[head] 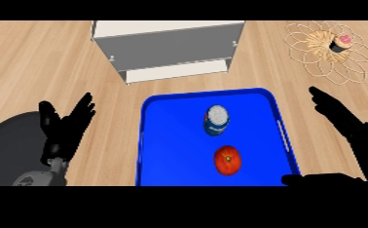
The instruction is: Pick the can from the tray and place it in the tiered shelf
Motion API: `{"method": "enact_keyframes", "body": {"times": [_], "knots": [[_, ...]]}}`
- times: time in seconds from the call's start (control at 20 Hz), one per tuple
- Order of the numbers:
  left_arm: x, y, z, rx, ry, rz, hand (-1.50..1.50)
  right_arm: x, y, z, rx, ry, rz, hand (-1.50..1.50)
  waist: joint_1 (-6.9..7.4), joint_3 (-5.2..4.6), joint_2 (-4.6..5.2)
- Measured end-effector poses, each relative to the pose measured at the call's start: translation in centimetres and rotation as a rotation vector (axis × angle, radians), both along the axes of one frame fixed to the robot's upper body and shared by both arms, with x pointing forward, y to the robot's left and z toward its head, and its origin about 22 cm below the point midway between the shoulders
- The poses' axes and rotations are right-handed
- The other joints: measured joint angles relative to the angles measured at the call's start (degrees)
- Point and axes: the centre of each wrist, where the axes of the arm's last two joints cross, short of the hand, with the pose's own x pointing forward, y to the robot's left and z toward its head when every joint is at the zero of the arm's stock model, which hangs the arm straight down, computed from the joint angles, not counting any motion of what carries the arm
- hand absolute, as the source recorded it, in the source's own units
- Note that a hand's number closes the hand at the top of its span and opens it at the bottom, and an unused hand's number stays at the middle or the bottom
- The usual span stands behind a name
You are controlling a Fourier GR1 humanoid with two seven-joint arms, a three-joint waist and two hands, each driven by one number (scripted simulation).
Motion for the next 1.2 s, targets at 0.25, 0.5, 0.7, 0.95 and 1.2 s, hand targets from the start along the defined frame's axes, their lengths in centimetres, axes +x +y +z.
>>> {"method": "enact_keyframes", "body": {"times": [0.25,0.5,0.7,0.95,1.2], "knots": [[0.5,-0.1,0.1,-0.001,-0.002,-0.011,0.0,1.6,3.2,2.0,-0.087,0.069,-0.054,-1.5,0.83,0.02,0.07],[0.7,-0.2,0.2,-0.003,-0.008,-0.015,0.0,4.0,6.3,2.4,-0.17,0.071,-0.083,-1.5,1.13,-0.06,0.11],[0.6,-0.2,-0.1,-0.004,-0.011,-0.011,0.0,5.7,8.6,2.2,-0.207,0.101,-0.075,-1.5,1.01,-0.02,0.08],[0.4,-0.3,-0.1,0.005,-0.017,-0.011,0.0,7.5,11.2,0.6,-0.255,0.17,-0.055,-1.5,0.95,0.03,0.06],[0.4,0.3,0.1,-0.007,-0.002,-0.003,0.0,8.0,13.2,-0.9,-0.307,0.218,-0.036,-1.5,0.47,0.01,0.02]]}}
